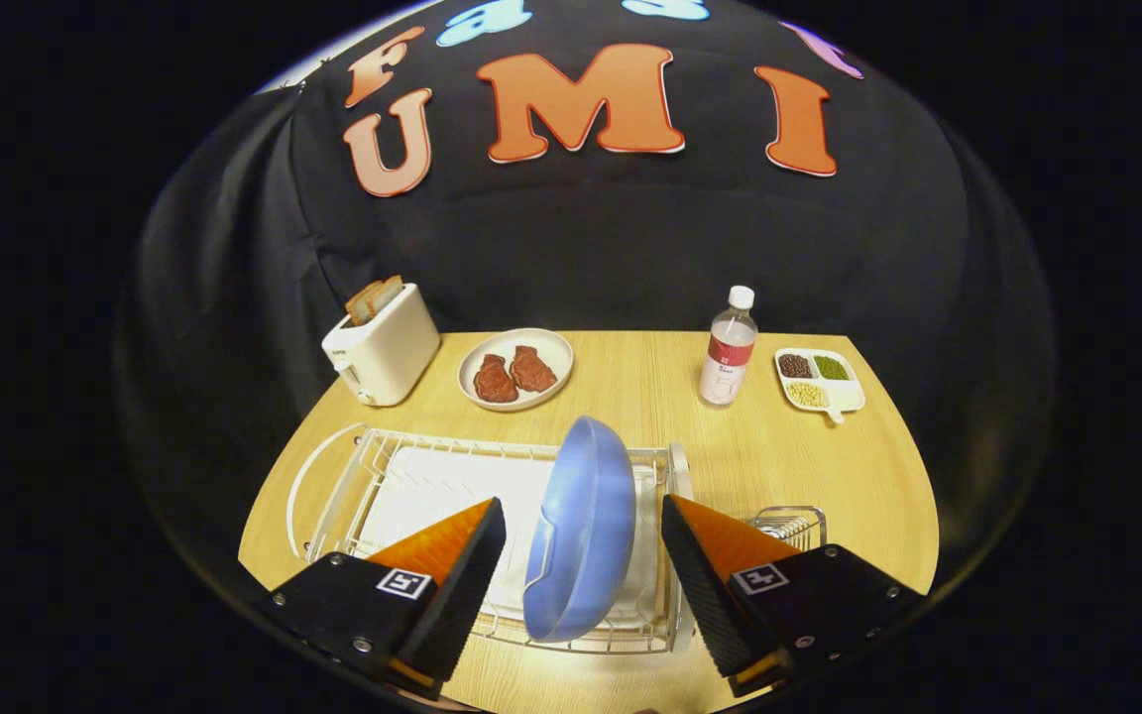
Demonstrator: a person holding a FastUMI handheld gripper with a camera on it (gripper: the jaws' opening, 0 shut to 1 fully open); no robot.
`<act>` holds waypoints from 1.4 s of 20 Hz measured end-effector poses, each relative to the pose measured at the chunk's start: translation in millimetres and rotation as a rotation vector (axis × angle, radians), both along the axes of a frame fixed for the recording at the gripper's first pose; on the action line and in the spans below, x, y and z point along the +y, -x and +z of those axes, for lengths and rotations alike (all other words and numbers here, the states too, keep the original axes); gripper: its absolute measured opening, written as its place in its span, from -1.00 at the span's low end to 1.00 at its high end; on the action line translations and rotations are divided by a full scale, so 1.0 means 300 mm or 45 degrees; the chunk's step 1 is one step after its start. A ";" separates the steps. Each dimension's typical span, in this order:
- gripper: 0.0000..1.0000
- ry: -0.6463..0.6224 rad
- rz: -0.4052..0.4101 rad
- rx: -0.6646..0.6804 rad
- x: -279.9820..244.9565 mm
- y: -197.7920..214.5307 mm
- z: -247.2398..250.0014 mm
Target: Take the plate from the dish rack, then take the spoon from the basket and place it into the plate.
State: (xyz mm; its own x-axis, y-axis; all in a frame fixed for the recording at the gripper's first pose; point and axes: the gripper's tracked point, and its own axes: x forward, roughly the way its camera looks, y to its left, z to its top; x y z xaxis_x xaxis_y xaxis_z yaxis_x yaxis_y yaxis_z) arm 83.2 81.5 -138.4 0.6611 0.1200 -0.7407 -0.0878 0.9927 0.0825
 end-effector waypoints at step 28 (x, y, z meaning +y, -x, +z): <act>-0.42 -0.010 -0.328 0.014 -0.019 -0.095 0.075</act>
